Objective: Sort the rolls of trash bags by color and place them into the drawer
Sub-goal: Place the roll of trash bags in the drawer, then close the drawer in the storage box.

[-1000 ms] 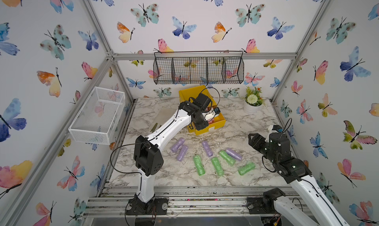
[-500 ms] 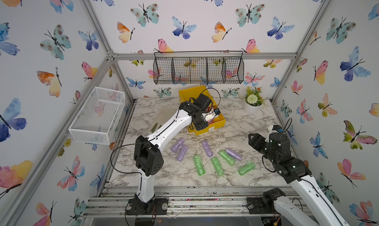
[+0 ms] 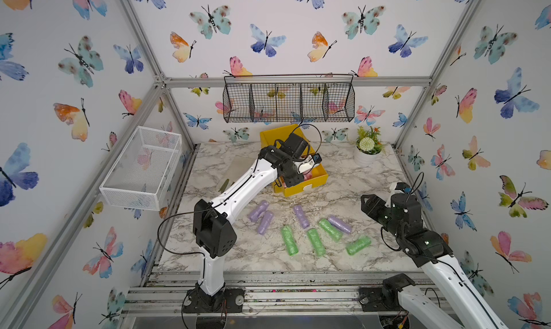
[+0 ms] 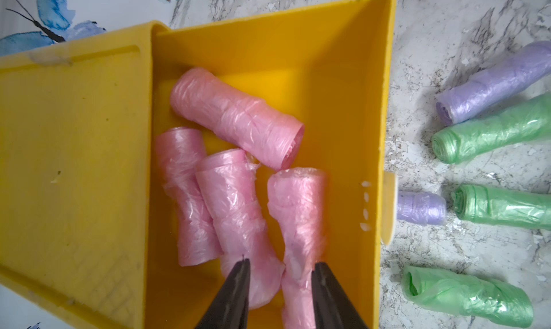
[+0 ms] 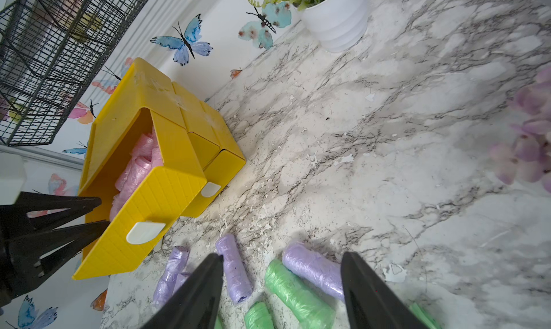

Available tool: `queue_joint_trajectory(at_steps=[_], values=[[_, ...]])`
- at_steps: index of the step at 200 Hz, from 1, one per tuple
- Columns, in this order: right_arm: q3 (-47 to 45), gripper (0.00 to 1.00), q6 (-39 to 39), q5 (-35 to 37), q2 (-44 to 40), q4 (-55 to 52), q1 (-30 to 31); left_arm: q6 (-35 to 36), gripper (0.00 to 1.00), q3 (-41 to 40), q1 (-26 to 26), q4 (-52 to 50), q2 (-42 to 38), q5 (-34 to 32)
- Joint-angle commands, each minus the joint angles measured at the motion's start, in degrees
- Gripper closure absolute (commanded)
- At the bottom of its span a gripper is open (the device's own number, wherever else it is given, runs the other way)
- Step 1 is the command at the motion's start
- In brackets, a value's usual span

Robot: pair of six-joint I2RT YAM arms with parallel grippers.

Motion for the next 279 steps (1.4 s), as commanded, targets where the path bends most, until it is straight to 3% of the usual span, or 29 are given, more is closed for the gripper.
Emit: queue_joint_trajectory(at_steps=[1, 24, 44, 60, 69, 95, 122, 155, 208, 279], values=[[-0.3, 0.32, 0.5, 0.3, -0.4, -0.9, -0.4, -2.1, 0.61, 2.2, -0.3, 2.8, -5.0, -2.3], [-0.2, 0.32, 1.1, 0.4, -0.5, -1.0, -0.3, -6.4, 0.60, 1.7, -0.3, 9.9, -10.1, -5.8], [-0.2, 0.32, 2.3, 0.4, -0.6, -1.0, -0.3, -11.9, 0.52, -4.3, 0.0, 21.1, -17.3, -11.6], [-0.4, 0.32, 3.0, -0.4, -0.5, -0.4, -0.3, -17.7, 0.49, -9.6, 2.0, 29.3, -22.9, -12.5], [-0.6, 0.32, 3.2, -1.3, -0.4, 0.1, -0.3, -22.6, 0.45, -10.8, 4.7, 31.4, -24.8, -11.3], [-0.5, 0.33, 1.8, -6.3, 1.2, 2.9, -0.3, -40.2, 0.52, -8.6, 17.0, 27.8, -24.3, -3.2], [-0.6, 0.33, 1.0, -12.6, 3.9, 7.1, -0.2, -49.0, 0.53, -7.3, 24.4, 23.4, -20.3, 2.4], [-0.1, 0.32, 0.9, -18.0, 6.9, 11.2, -0.3, -54.0, 0.52, -8.6, 28.6, 23.2, -15.7, 10.0], [-0.7, 0.31, 2.7, -23.2, 10.6, 15.6, -0.3, -57.7, 0.47, -8.5, 29.0, 26.8, -8.4, 18.6], [-1.9, 0.29, 4.0, -25.2, 12.7, 19.3, -0.3, -60.4, 0.49, -4.6, 28.0, 26.6, -1.0, 21.2]])
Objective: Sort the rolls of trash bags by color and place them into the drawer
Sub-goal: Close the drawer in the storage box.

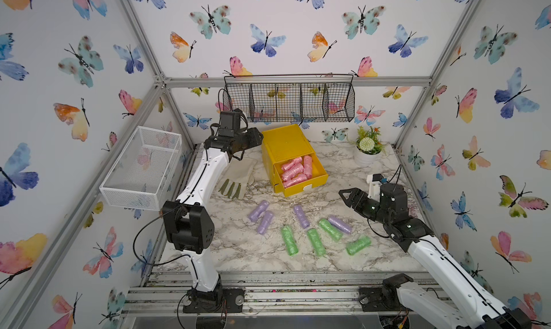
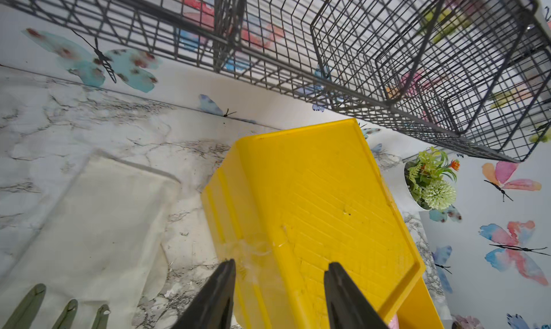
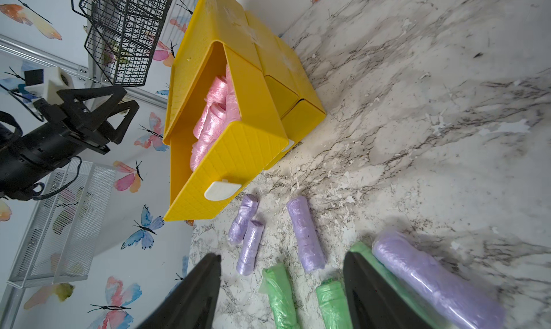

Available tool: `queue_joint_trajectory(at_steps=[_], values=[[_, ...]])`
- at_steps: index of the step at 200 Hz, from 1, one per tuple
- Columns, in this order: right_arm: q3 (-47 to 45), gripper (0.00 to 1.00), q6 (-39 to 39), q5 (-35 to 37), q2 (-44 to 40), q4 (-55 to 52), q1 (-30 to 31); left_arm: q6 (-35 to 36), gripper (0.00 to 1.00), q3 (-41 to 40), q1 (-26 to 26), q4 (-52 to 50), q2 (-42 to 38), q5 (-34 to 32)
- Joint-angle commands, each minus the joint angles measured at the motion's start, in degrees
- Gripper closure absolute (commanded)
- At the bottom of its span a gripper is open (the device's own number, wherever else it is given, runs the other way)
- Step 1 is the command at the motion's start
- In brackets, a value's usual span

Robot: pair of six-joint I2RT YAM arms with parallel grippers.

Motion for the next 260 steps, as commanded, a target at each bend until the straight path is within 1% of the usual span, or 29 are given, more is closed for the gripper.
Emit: queue_joint_trajectory(at_steps=[1, 43, 87, 145, 173, 192, 218, 260], values=[[-0.7, 0.29, 0.6, -1.5, 0.6, 2.6, -0.3, -1.3, 0.49, 1.6, -0.5, 0.2, 1.4, 2.0], [-1.2, 0.29, 1.9, -2.7, 2.3, 5.3, -0.2, -1.1, 0.51, 2.5, -1.5, -1.1, 3.9, 1.2], [-1.3, 0.28, 2.4, -2.9, 2.8, 6.1, -0.2, -0.7, 0.51, 5.2, -2.7, -2.6, 6.5, 0.7], [-2.1, 0.29, 2.9, -3.2, 3.3, 7.0, -0.1, 1.2, 0.56, 8.7, -4.1, -7.3, 10.0, -3.9], [-2.5, 0.29, 3.1, -3.1, 3.4, 7.4, 0.2, 1.8, 0.55, 8.7, -4.1, -8.8, 10.0, -5.8], [-2.9, 0.29, 3.3, -3.1, 3.7, 7.8, 0.2, 2.1, 0.55, 8.8, -4.2, -9.2, 10.1, -5.8], [-3.2, 0.29, 3.6, -3.3, 4.5, 8.8, 0.4, 2.1, 0.59, 9.6, -4.6, -9.4, 11.3, -5.2], [-3.7, 0.31, 4.5, -3.2, 6.1, 11.8, 0.9, 1.8, 0.68, 9.8, -5.3, -9.3, 12.4, -4.8]])
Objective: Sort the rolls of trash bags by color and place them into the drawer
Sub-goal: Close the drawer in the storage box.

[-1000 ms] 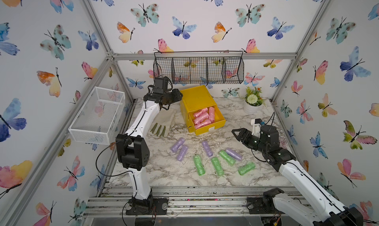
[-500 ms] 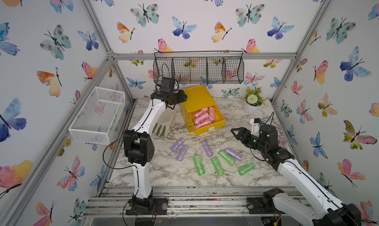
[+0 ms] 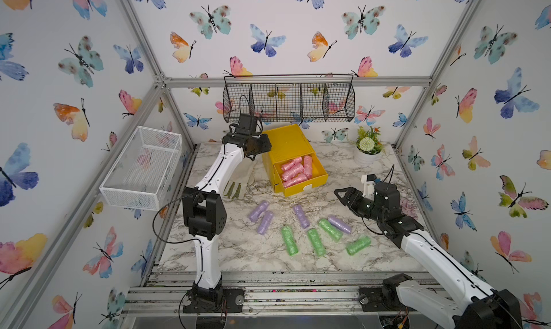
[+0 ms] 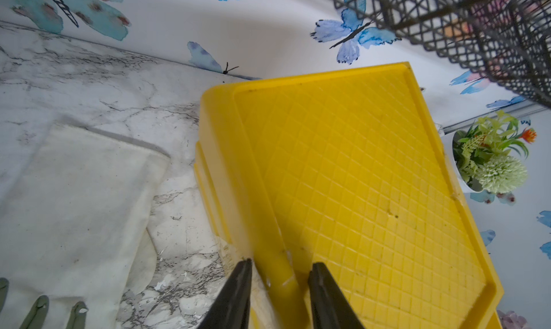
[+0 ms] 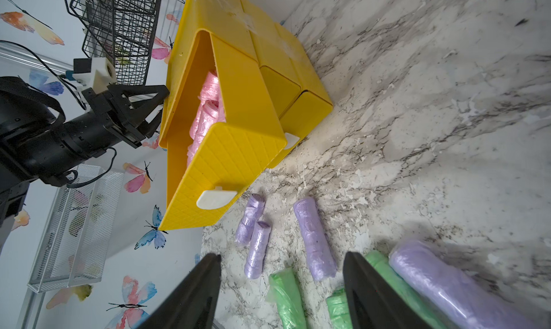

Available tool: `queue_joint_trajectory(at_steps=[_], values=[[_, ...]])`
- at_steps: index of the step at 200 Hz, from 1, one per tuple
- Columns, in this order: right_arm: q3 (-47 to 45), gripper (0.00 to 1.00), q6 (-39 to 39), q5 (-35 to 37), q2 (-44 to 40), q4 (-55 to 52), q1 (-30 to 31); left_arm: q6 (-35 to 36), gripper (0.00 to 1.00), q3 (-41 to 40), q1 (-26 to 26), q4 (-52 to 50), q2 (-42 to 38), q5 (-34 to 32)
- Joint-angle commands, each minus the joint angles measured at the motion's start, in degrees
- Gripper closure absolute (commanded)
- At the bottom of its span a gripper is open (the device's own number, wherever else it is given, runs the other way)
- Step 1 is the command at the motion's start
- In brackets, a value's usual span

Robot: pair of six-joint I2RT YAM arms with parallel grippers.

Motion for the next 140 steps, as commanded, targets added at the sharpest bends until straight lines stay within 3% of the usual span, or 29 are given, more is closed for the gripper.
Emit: queue_joint_trajectory(at_steps=[1, 39, 140], values=[[-1.1, 0.32, 0.9, -0.5, 0.9, 3.7, 0.7, 0.6, 0.68, 0.5, -0.6, -1.3, 1.9, -0.4], [-2.2, 0.34, 3.3, -0.3, 3.8, 9.5, 2.0, 0.4, 0.73, -1.2, -0.8, -0.7, 2.1, 0.1], [4.9, 0.35, 7.7, 3.2, 17.1, 18.8, 8.8, 0.4, 0.73, -4.1, -1.4, -0.3, 1.5, 0.7]])
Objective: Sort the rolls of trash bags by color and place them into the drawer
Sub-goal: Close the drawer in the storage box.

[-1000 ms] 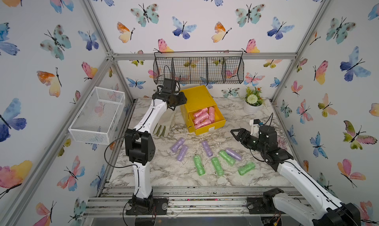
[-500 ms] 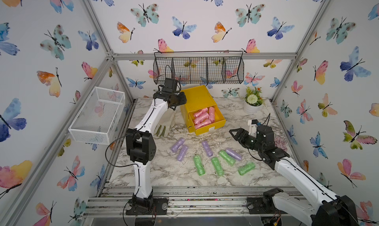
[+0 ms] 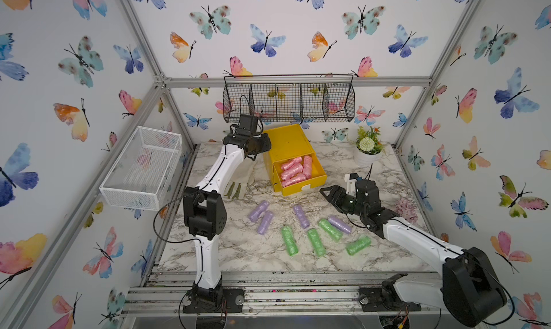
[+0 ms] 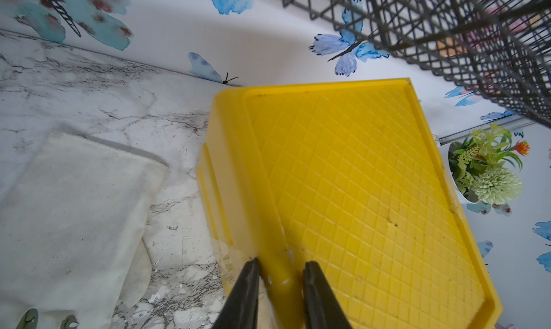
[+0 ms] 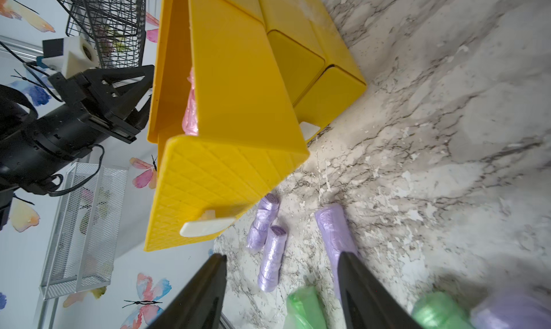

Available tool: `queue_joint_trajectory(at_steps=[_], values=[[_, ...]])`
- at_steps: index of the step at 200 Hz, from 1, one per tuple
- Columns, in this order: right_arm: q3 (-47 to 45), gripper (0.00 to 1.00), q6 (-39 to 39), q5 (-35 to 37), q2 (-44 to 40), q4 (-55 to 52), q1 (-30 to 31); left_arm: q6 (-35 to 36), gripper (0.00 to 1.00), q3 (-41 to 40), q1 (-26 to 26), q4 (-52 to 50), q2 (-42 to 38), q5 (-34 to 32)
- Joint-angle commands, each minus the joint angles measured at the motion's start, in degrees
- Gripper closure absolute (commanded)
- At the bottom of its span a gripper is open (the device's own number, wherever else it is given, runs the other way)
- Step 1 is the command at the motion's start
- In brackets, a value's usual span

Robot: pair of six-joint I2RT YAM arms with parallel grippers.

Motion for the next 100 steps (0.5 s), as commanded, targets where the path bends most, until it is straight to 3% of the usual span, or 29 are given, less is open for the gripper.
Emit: queue_joint_trajectory(at_steps=[1, 100], values=[[2.6, 0.35, 1.3, 1.9, 1.7, 3.8, 1.2, 1.3, 0.73, -2.4, -1.4, -3.6, 1.5, 1.1], [9.8, 0.48, 3.6, 4.6, 10.0, 6.1, 1.9, 1.2, 0.73, -4.0, -1.8, -3.6, 0.9, 1.5]])
